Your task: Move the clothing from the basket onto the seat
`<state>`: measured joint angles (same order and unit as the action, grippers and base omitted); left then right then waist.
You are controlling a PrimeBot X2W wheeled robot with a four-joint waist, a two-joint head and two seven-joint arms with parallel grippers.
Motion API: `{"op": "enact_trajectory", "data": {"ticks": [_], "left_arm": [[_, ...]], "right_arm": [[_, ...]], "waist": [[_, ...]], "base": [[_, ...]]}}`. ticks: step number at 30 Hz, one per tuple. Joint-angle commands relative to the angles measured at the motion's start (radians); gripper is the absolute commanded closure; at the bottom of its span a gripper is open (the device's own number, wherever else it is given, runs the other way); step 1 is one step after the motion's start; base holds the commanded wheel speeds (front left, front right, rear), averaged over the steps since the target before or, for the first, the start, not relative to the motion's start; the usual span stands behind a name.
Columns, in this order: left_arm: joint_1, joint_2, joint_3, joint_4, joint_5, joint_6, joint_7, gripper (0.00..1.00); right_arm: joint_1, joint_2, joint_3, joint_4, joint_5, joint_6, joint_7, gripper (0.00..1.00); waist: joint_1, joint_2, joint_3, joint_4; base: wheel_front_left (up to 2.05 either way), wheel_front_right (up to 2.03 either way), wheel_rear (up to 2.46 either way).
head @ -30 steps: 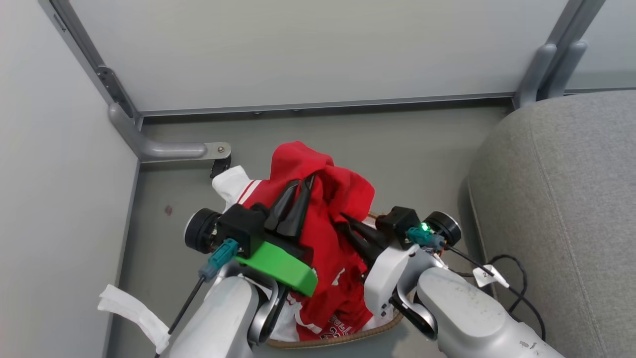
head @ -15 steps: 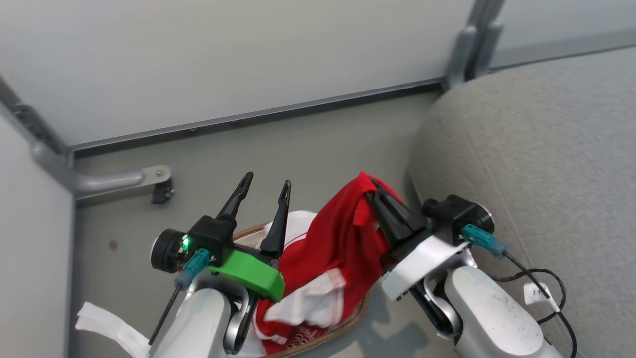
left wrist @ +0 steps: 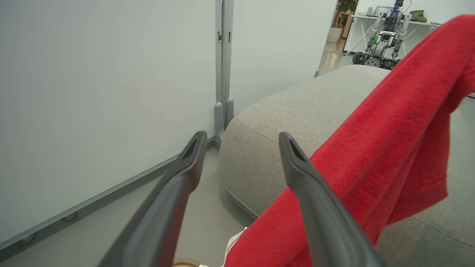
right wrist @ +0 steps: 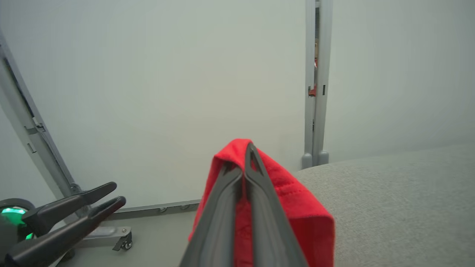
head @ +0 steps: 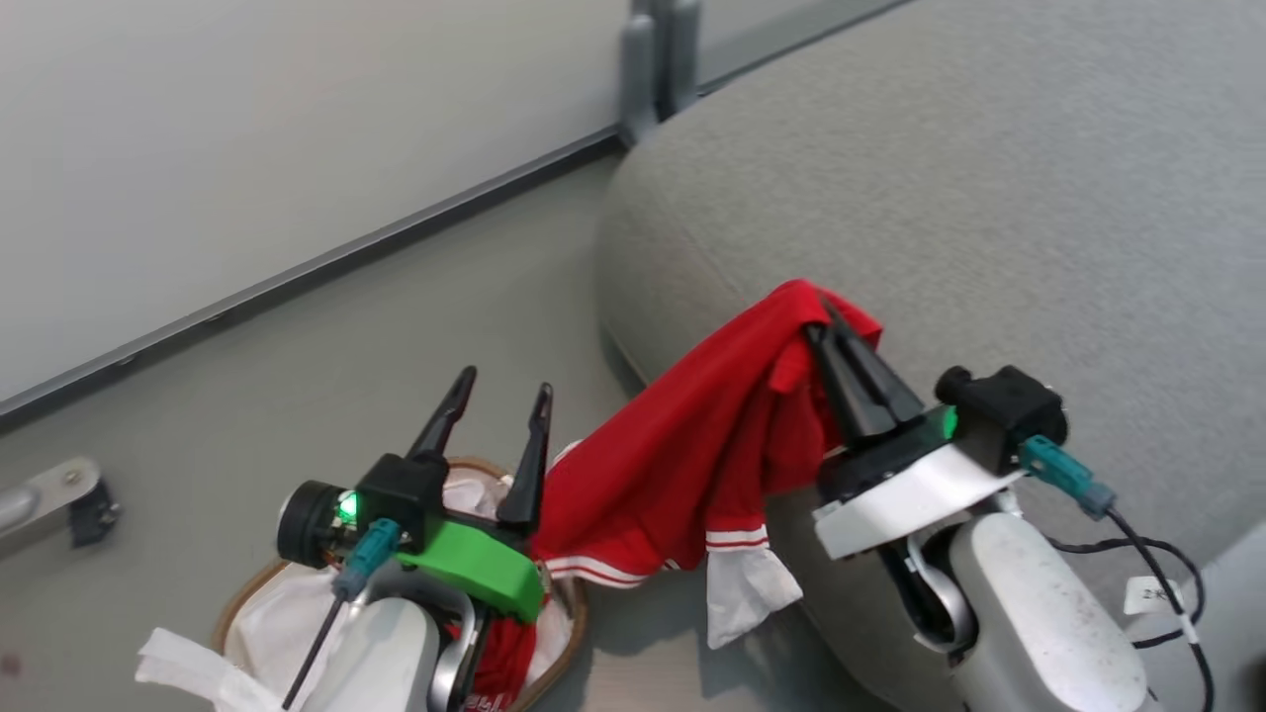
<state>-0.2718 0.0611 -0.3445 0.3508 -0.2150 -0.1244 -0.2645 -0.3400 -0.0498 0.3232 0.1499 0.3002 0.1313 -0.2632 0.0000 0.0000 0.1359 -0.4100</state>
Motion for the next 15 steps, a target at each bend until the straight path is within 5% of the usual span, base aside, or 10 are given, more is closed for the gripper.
{"op": "enact_trajectory", "data": {"ticks": [1, 9, 15], "left_arm": [[-0.007, 0.004, -0.008, 0.004, 0.011, -0.007, 0.000, 0.00], [-0.043, 0.010, -0.077, 0.017, -0.014, -0.007, 0.000, 0.00], [-0.043, 0.052, -0.108, -0.005, -0.012, -0.007, 0.000, 0.00]], "right_arm": [[0.012, -0.002, -0.021, -0.018, -0.014, -0.001, -0.002, 1.00], [-0.042, -0.001, -0.131, -0.088, -0.114, -0.001, -0.002, 1.00], [-0.247, -0.054, -0.161, -0.086, -0.219, -0.001, -0.002, 1.00]], "waist": [[0.0000, 0.0000, 0.035, -0.107], [0.0000, 0.0000, 0.077, -0.122], [0.0000, 0.0000, 0.138, -0.124]], "base": [[0.00, 0.00, 0.00], [0.00, 0.00, 0.00], [0.00, 0.00, 0.00]]}}
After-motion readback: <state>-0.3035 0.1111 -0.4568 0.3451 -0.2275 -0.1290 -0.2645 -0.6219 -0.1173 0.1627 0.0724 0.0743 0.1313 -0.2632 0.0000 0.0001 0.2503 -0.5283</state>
